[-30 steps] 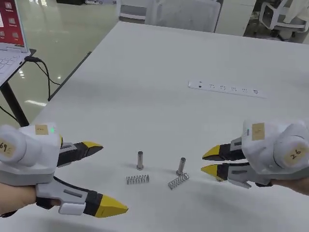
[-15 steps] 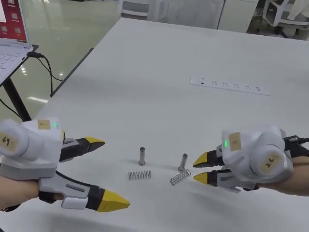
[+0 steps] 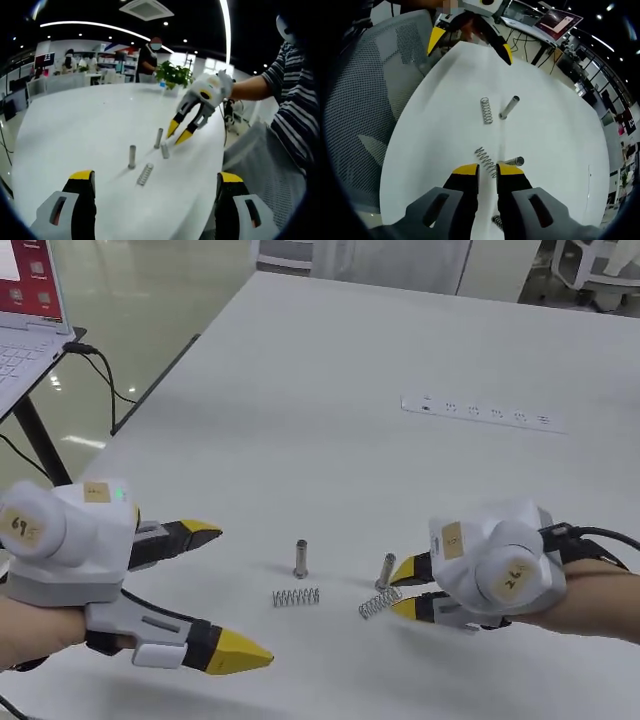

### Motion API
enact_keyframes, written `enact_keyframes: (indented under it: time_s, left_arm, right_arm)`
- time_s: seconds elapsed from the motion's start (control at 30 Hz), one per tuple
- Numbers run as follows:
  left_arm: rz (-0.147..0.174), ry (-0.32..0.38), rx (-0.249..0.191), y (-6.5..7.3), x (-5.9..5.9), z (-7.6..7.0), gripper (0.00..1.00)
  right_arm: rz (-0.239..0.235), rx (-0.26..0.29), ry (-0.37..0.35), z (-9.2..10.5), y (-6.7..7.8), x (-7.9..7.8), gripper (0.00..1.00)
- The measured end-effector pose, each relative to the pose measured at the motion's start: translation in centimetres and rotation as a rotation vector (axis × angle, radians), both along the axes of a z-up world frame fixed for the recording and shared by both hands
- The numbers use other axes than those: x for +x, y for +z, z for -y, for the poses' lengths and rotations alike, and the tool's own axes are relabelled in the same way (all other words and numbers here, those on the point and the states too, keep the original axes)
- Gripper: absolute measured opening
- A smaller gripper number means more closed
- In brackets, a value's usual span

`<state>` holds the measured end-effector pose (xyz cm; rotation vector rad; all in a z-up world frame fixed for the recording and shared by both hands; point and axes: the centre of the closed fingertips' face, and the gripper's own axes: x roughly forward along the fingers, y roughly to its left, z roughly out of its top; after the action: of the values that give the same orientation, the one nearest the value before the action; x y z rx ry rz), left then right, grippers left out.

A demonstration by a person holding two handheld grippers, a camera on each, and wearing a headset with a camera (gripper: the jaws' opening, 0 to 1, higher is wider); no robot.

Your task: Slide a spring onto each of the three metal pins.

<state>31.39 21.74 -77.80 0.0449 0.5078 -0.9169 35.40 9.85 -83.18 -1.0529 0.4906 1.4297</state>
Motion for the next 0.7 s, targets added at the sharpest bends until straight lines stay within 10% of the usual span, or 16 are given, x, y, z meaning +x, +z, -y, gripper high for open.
enact_keyframes:
  time_s: [0.7]
  left_arm:
    - [-0.012, 0.002, 0.001, -0.4, -0.2, -0.2, 0.98]
  right_arm:
    - [-0.051, -0.064, -0.015, 0.3, -2.6, 0.6, 0.08]
